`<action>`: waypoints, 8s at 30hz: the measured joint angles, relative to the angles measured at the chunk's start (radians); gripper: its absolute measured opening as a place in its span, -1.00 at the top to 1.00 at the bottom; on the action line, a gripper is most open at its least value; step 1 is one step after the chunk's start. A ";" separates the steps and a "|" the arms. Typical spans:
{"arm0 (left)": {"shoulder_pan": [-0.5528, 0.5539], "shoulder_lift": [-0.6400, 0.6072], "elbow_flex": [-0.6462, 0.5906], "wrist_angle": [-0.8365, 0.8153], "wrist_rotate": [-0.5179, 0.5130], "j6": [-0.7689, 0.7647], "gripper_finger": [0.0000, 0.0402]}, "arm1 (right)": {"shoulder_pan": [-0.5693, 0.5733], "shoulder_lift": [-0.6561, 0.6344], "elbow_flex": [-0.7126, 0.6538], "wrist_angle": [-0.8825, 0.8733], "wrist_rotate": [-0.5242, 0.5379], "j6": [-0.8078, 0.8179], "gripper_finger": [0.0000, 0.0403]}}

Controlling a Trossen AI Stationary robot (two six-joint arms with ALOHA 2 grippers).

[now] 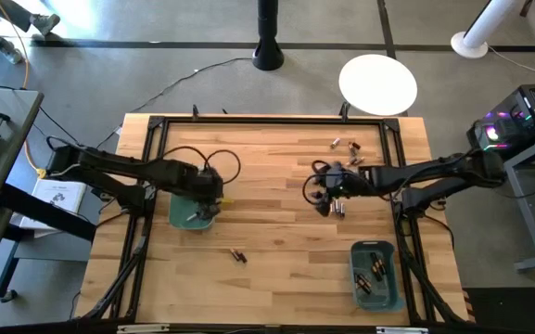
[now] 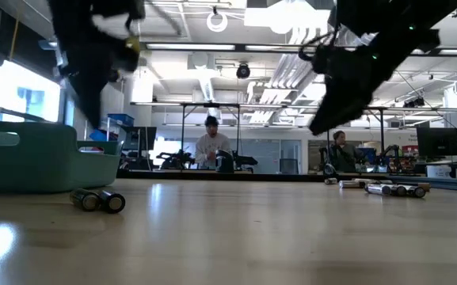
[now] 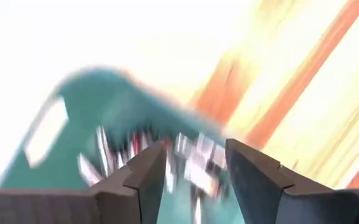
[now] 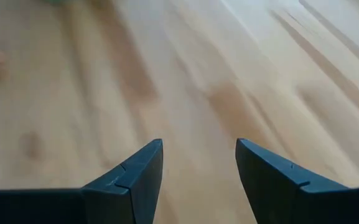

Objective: Sort batteries
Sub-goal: Put the silver battery into the green bin

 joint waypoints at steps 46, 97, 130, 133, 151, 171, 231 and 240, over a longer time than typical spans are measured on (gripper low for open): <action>-0.074 0.188 0.011 0.944 -0.087 0.590 0.22 | -0.086 0.270 -0.013 0.633 -0.424 -0.338 0.89; -0.167 0.147 0.010 1.244 0.087 0.771 0.25 | 0.160 0.263 -0.012 1.147 -0.277 -0.574 0.89; -0.163 0.183 0.013 1.291 0.011 0.824 0.71 | 0.157 0.265 -0.011 1.162 -0.265 -0.575 0.88; -0.163 0.172 0.013 1.275 0.004 0.824 0.73 | 0.157 0.265 -0.011 1.162 -0.259 -0.576 0.88; -0.259 -0.012 0.046 0.623 -0.383 0.586 0.78 | 0.109 0.262 -0.009 1.042 -0.029 -0.511 0.05; -0.201 -0.056 -0.163 0.026 -0.059 -0.140 0.76 | 0.111 0.263 -0.009 1.034 -0.029 -0.495 0.04; -0.050 0.017 -0.094 0.917 -0.185 0.539 0.29 | -0.618 0.239 0.123 -0.006 -0.028 0.025 -0.38; -0.053 0.099 -0.094 0.907 -0.181 0.538 0.29 | -0.651 0.493 0.351 -0.282 0.077 0.063 -0.37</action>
